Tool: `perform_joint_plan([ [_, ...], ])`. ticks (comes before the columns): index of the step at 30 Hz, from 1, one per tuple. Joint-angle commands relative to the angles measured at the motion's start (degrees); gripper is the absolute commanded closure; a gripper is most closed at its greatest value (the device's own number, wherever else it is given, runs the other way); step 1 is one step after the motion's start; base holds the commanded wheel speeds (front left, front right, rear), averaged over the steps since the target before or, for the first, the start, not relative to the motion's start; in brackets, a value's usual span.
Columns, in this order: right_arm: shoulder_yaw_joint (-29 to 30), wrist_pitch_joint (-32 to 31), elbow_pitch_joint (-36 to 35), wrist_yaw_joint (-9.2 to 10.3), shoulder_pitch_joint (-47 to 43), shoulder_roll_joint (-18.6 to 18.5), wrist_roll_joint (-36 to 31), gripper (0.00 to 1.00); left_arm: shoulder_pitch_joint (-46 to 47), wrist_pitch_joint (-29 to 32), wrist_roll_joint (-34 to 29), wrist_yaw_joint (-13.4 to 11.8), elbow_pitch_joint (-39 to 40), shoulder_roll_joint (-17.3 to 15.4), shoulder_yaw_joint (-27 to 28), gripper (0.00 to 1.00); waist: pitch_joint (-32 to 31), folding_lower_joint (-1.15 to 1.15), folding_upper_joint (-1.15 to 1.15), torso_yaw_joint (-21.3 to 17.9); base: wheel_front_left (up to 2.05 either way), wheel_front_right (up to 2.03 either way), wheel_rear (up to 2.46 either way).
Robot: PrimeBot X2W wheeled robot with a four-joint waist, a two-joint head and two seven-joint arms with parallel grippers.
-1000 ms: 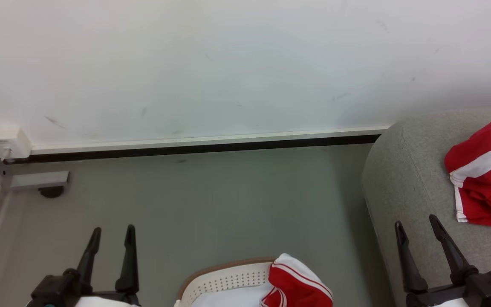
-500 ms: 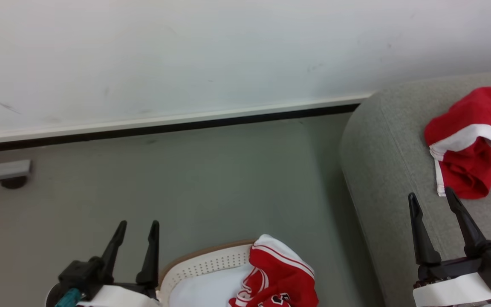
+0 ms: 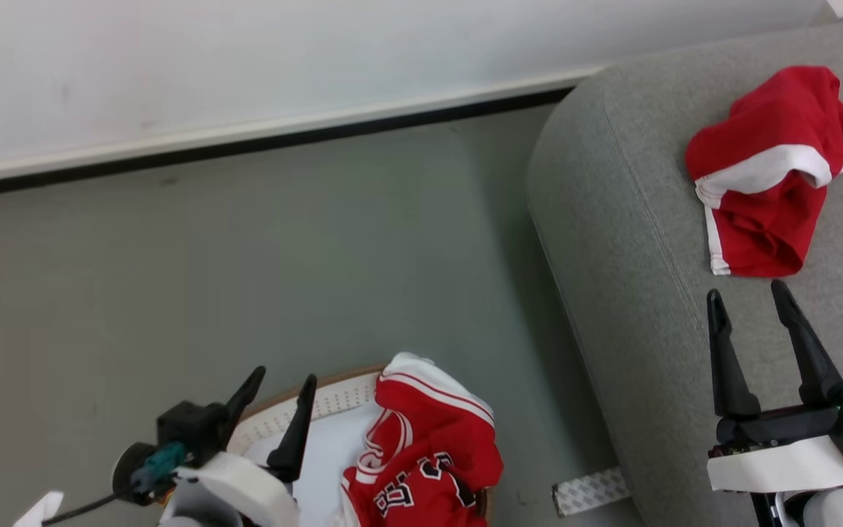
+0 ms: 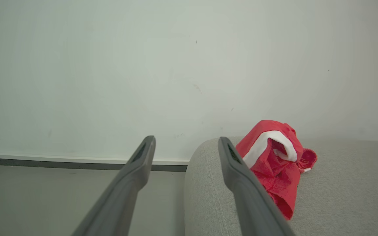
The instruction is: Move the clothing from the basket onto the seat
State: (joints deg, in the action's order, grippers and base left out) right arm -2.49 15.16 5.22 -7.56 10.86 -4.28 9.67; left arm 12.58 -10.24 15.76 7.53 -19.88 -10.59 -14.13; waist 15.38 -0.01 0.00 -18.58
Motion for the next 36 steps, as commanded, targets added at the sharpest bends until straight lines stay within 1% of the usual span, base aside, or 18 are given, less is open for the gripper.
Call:
perform_joint_plan([
  [1, 0.46, -0.02, -0.55, 0.15, 1.06, 0.02, -0.05, 0.0, 1.23, 0.63, 0.84, -0.12, -0.67, -1.02, -1.04, 0.0, 2.44, 0.01, 0.0, -1.5, 0.0, 0.0, 0.0],
  [7, 1.57, -0.03, -1.31, 0.15, 2.74, -0.06, 0.39, 0.0, 6.27, 3.27, 2.23, -0.11, -5.0, -4.44, -8.7, 0.0, 6.84, 0.01, 0.0, -2.95, 0.0, 0.0, 0.0],
  [10, 2.65, -0.03, -1.41, 0.15, 3.89, -0.12, 2.24, 0.0, 9.03, 4.28, 3.65, -0.1, -8.11, -5.34, -12.88, 0.0, 9.33, 0.01, 0.0, -3.33, 0.0, 0.0, 0.0],
  [18, 4.9, -0.03, -1.0, 0.15, 7.1, -0.19, 4.05, 0.0, 18.43, 8.81, 10.15, -0.11, -16.04, -7.04, -26.88, 0.0, 17.11, 0.01, 0.0, -3.78, 0.0, 0.0, 0.0],
  [19, 4.9, -0.03, -1.0, 0.15, 7.1, -0.19, 4.05, 0.0, 18.43, 8.81, 10.15, -0.11, -16.04, -7.04, -26.88, 0.0, 17.11, 0.01, 0.0, -3.78, 0.0, 0.0, 0.0],
  [23, 4.61, -0.03, -1.81, 0.15, 8.23, 0.44, 4.02, 0.0, 22.72, 12.33, 13.67, -0.11, -18.82, -8.33, -34.85, 0.0, 20.51, 0.01, 0.0, -4.37, 0.0, 0.0, 0.0],
  [25, 4.54, -0.03, -2.08, 0.15, 8.66, 0.79, 4.07, 0.0, 25.05, 13.65, 15.66, -0.11, -19.91, -9.14, -37.89, 0.0, 22.13, 0.01, 0.0, -4.76, 0.0, 0.0, 0.0],
  [26, 4.4, -0.03, -2.47, 0.15, 9.27, 1.1, 4.34, 0.0, 26.83, 14.97, 17.3, -0.1, -20.99, -9.92, -40.73, 0.0, 23.69, 0.01, 0.0, -5.26, 0.0, 0.0, 0.0],
  [29, 4.17, -0.03, -2.96, 0.15, 9.53, 1.32, 4.58, 0.0, 29.16, 16.97, 20.7, -0.1, -21.25, -10.77, -45.33, 0.0, 25.82, 0.01, 0.0, -6.18, 0.0, 0.0, 0.0],
  [33, 3.5, -0.03, -3.85, 0.15, 9.99, 1.44, 5.64, 0.0, 32.29, 19.78, 24.78, -0.1, -20.07, -12.86, -52.11, 0.0, 28.42, 0.01, 0.0, -7.5, 0.0, 0.0, 0.0],
  [34, 3.5, -0.03, -3.85, 0.15, 9.99, 1.44, 5.64, 0.0, 32.29, 19.78, 24.78, -0.1, -20.07, -12.86, -52.11, 0.0, 28.42, 0.01, 0.0, -7.5, 0.0, 0.0, 0.0],
  [36, 3.14, -0.03, -4.35, 0.15, 10.18, 1.44, 6.45, 0.0, 33.5, 20.87, 27.01, -0.1, -19.59, -13.61, -54.7, 0.0, 29.62, 0.01, 0.0, -8.15, 0.0, 0.0, 0.0],
])
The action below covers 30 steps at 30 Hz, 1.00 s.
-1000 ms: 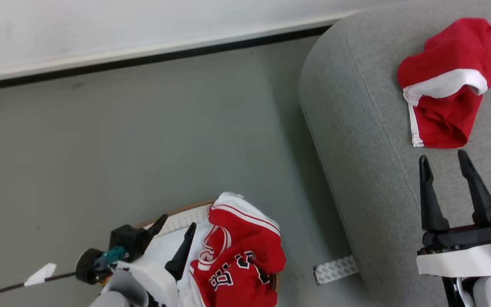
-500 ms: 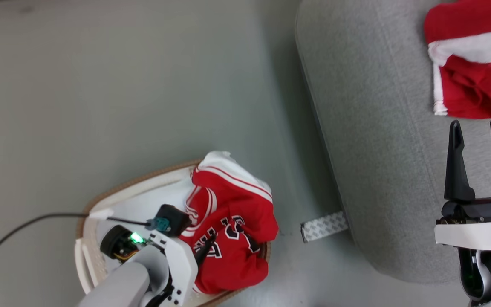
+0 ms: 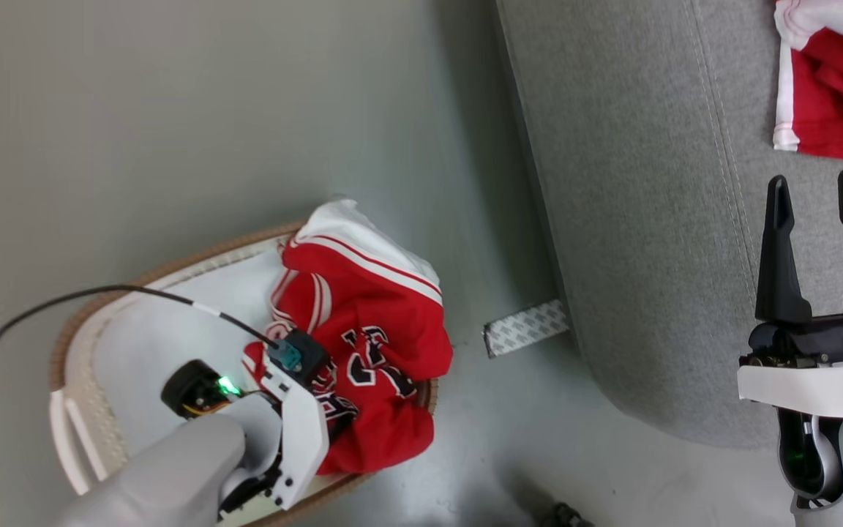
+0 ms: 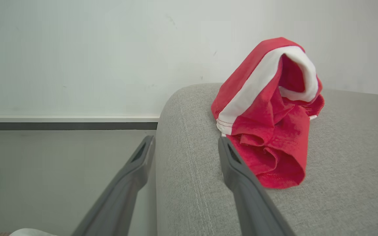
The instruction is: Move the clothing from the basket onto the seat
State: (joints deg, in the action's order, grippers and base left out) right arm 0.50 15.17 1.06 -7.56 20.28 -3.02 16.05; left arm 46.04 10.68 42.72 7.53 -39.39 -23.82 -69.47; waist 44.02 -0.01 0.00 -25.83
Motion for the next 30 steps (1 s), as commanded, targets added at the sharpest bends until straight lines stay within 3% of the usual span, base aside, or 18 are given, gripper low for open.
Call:
perform_joint_plan([
  [1, -0.12, -0.04, -0.48, 0.15, 0.84, 0.18, 0.36, 0.0, 0.75, 0.45, 0.65, -0.09, 0.07, -0.64, -0.39, 0.0, 1.62, 0.01, 0.0, -1.26, 0.0, 0.0, 0.0],
  [6, -1.5, -0.04, -1.67, 0.15, 1.51, 0.2, 1.98, 0.0, 3.08, 2.57, 2.73, -0.09, -0.53, -1.66, -3.02, 0.0, 4.52, 0.01, 0.0, -3.01, 0.0, 0.0, 0.0],
  [11, -1.55, -0.04, -2.96, 0.15, 0.84, 0.18, 1.83, 0.0, 4.09, 4.84, 1.45, -0.09, -1.81, -0.46, -3.81, 0.0, 5.55, 0.01, 0.0, -2.94, 0.0, 0.0, 0.0],
  [22, -1.42, -0.04, -5.15, 0.15, -0.41, 0.17, 1.07, 0.0, 5.71, 1.32, -2.06, -0.09, -10.64, 5.52, -3.94, 0.0, 6.78, 0.01, 0.0, -2.25, 0.0, 0.0, 0.0],
  [23, -1.45, -0.04, -5.11, 0.15, -0.44, 0.16, 0.98, 0.0, 5.7, 1.26, -2.11, -0.09, -10.95, 5.78, -3.93, 0.15, 6.78, 0.01, 0.0, -2.25, 0.0, 0.0, 0.0],
  [24, -1.44, -0.04, -5.03, 0.15, -0.44, 0.17, 0.96, 0.0, 5.85, 0.96, -2.12, -0.09, -11.27, 5.91, -3.93, 0.56, 6.77, 0.01, 0.0, -2.24, 0.0, 0.0, 0.0],
  [25, -1.47, -0.04, -4.89, 0.15, -0.41, 0.17, 0.97, 0.0, 5.97, 0.67, -2.14, -0.09, -11.55, 5.99, -3.95, 0.72, 6.71, 0.01, 0.0, -2.25, 0.0, 0.0, 0.0],
  [26, -1.49, -0.04, -4.72, 0.15, -0.34, 0.16, 0.98, 0.0, 6.01, 0.57, -2.11, -0.09, -11.73, 6.06, -3.94, 0.99, 6.63, 0.01, 0.0, -2.28, 0.0, 0.0, 0.0],
  [30, -1.48, -0.04, -4.27, 0.15, 0.06, 0.16, 1.05, 0.0, 5.95, -0.22, -1.62, -0.09, -12.33, 6.1, -3.94, 1.0, 5.94, 0.01, 0.0, -2.56, 0.0, 0.0, 0.0],
])
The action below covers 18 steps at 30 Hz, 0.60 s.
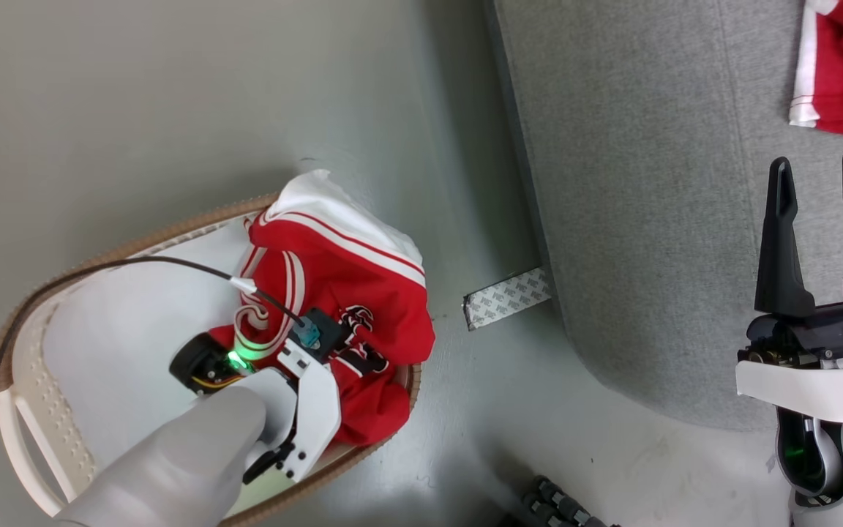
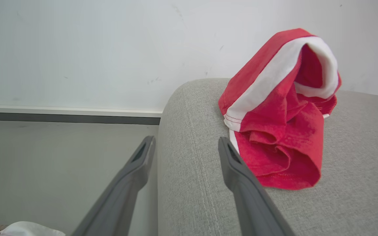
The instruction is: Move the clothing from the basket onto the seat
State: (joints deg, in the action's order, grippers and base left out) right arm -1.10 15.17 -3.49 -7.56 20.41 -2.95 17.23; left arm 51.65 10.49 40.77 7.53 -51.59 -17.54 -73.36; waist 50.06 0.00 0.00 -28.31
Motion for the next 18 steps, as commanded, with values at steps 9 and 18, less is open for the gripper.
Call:
perform_joint_plan([
  [9, -0.63, -0.04, 1.43, 0.15, 1.51, 0.09, -0.09, 0.0, 0.04, -4.87, 2.41, -0.09, -0.43, -0.57, -0.04, 1.0, -3.19, 0.0, 0.0, -0.79, 0.0, 0.0, 0.0],
  [18, 1.65, -0.04, 3.22, 0.15, -0.31, 0.06, -3.17, 0.0, -2.72, -12.8, 5.49, -0.09, -1.15, 1.62, -0.04, 1.0, -12.27, 0.0, 0.0, 3.09, 0.0, 0.0, 0.0],
])
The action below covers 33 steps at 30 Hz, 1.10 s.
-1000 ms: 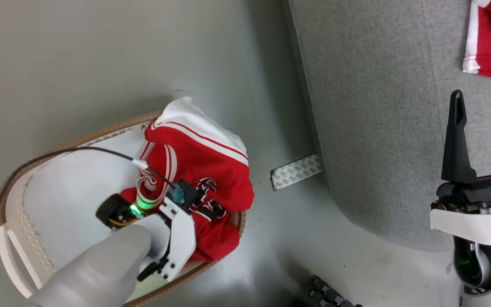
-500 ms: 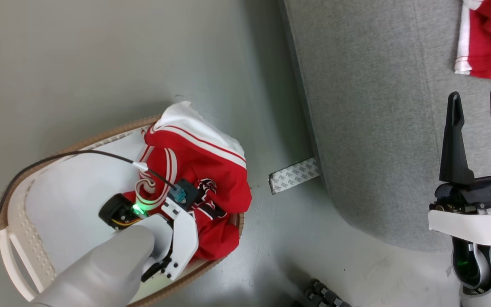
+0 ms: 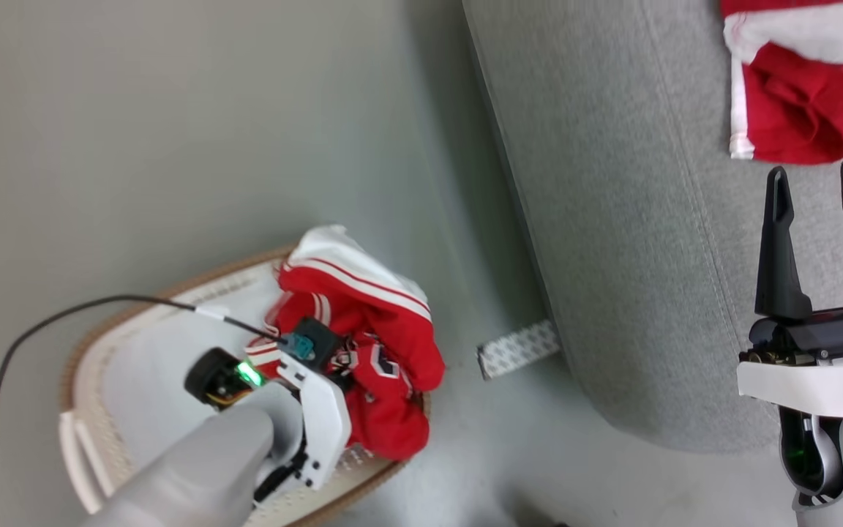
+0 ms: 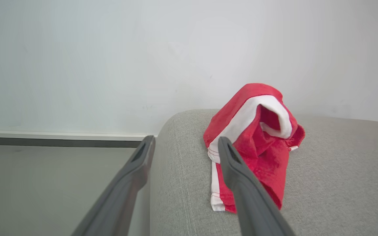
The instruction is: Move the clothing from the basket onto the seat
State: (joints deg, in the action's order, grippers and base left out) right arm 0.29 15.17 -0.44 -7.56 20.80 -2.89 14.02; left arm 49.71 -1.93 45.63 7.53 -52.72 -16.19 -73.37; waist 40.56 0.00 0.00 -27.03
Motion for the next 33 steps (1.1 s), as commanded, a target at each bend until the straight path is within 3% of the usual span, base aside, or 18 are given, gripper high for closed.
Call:
perform_joint_plan([
  [1, 0.41, -0.04, 0.26, 0.15, -0.99, 0.0, -0.52, 0.0, -1.16, -1.16, 0.95, -0.09, -0.01, 0.56, -0.05, 1.0, -3.83, 0.0, 0.0, 2.25, 0.0, 0.0, 0.0],
  [8, 1.36, -0.04, 1.36, 0.15, -2.63, -0.06, -3.32, 0.0, -3.97, -5.48, 3.51, -0.09, -0.36, 2.97, -0.04, 1.0, -11.97, 0.0, 0.0, 5.3, 0.0, 0.0, 0.0],
  [22, 1.97, -0.04, 4.21, 0.15, -7.31, -4.55, -1.95, 0.0, -7.64, -12.7, 6.75, -0.1, 1.72, 7.32, 0.39, 1.0, -27.49, 0.0, 0.0, 12.2, 0.0, 0.0, 0.0],
  [27, 1.11, -0.04, 4.93, 0.15, -8.61, -5.39, -1.5, 0.0, -7.14, -13.32, 7.35, -0.1, 3.93, 6.77, 2.5, 1.0, -30.87, 0.0, 0.0, 14.14, 0.0, 0.0, 0.0],
  [33, -0.45, -0.04, 6.18, 0.15, -10.1, -5.52, -0.77, 0.0, -6.35, -13.25, 4.0, -0.85, 10.55, 4.23, 9.21, 1.0, -33.77, 0.0, 0.0, 15.84, 0.0, 0.0, 0.0],
])
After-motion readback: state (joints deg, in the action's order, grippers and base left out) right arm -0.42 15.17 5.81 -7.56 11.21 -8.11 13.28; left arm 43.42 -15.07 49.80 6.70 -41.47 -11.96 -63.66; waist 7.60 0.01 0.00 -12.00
